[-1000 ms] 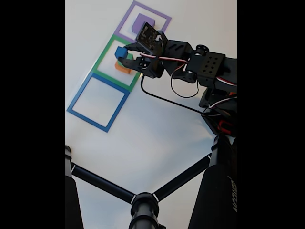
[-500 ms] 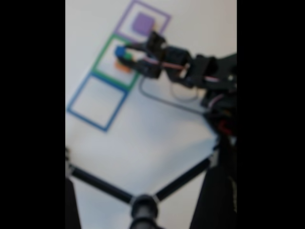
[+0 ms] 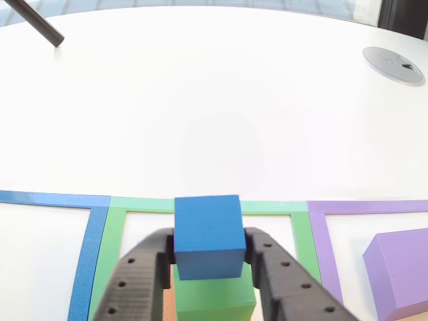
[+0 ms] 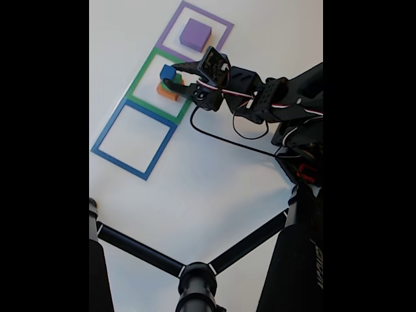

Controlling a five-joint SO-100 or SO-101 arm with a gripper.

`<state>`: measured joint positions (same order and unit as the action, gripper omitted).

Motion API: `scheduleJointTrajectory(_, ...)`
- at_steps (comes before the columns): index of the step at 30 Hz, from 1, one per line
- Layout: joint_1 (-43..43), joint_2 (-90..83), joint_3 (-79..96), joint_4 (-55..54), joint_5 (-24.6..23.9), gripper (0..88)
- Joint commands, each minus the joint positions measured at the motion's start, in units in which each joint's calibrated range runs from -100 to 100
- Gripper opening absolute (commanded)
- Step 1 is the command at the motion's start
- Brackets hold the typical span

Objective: Tower of hanoi

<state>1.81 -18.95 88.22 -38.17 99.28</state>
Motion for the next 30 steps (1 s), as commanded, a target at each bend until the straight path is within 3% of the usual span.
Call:
scheduleJointTrajectory(1, 0.97, 0.42, -0.04, -1.75, 0.72, 4.8)
scheduleJointTrajectory(10, 1.25, 3.41, -0.04, -4.42, 0.72, 5.7)
scheduleJointTrajectory(18, 2.21, 5.19, 0.14, -6.69, 0.72, 19.9)
scheduleJointTrajectory(27, 1.73, 1.63, -0.77, -6.85, 0.72, 24.6)
scheduleJointTrajectory(30, 1.45, -4.74, -1.77, -1.67, 0.72, 24.1)
